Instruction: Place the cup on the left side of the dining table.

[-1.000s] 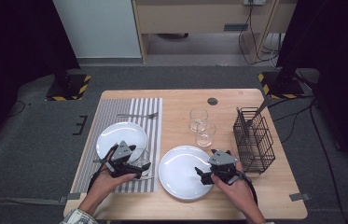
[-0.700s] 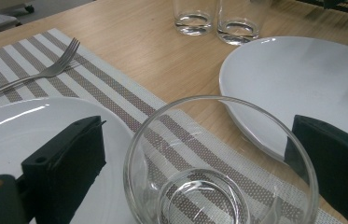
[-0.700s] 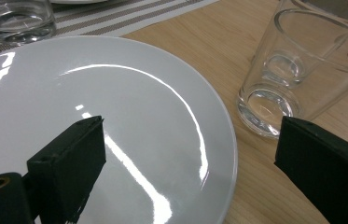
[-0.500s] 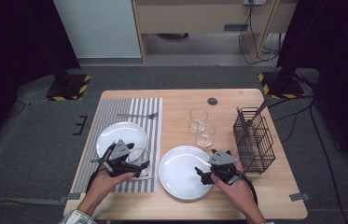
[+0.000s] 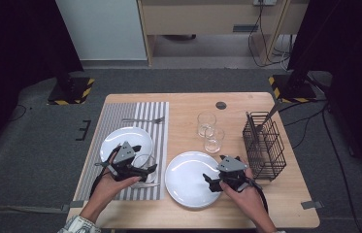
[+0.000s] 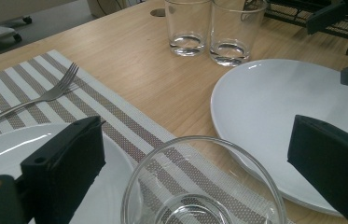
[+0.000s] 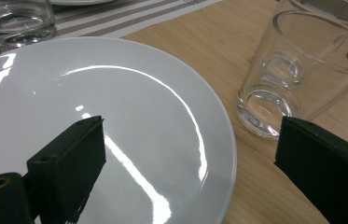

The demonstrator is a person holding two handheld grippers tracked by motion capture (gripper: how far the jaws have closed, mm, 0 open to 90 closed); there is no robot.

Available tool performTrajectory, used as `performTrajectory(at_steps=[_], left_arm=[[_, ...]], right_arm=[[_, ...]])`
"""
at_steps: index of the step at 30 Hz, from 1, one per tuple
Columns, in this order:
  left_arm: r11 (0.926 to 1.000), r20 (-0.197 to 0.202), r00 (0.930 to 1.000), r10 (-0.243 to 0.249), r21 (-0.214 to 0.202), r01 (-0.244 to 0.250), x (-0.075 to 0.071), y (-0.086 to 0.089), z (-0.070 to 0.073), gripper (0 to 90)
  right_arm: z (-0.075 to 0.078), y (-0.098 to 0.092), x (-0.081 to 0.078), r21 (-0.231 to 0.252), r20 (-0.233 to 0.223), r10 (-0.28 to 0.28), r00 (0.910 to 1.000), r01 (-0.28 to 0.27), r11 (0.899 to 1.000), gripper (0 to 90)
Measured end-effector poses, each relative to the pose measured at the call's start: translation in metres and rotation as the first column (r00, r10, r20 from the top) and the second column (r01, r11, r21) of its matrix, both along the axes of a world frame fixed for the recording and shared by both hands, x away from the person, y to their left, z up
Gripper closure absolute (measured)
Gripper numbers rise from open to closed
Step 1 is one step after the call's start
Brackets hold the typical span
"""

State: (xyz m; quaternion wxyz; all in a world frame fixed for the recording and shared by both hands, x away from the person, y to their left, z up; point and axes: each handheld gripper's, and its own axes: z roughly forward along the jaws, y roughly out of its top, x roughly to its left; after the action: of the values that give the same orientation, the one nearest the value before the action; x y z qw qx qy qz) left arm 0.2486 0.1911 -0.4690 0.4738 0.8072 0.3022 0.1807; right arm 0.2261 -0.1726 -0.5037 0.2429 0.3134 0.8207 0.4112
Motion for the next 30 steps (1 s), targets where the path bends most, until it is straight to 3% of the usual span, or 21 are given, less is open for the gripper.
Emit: performTrajectory(at_steps=[11,17,30], left_arm=[[0.9999,-0.001,0.9999,0.012,0.009,-0.012,0.002,0.000,0.008,3.4],[0.9997,-0.010,0.9997,0.023,-0.007,-0.023,0.005,0.002,0.012,3.2],[0.9998,-0.012,0.9999,0.012,0.016,-0.011,0.011,-0.009,0.024,3.2]], right_arm=[[-0.001,0.000,0.001,-0.005,0.000,0.003,1.0000,-0.003,1.000,8.5],[-0.002,0.001,0.001,-0.008,-0.004,0.001,1.0000,-0.001,1.000,8.4],[-0.001,0.000,0.001,-0.001,-0.003,0.000,1.0000,0.000,1.000,8.4]])
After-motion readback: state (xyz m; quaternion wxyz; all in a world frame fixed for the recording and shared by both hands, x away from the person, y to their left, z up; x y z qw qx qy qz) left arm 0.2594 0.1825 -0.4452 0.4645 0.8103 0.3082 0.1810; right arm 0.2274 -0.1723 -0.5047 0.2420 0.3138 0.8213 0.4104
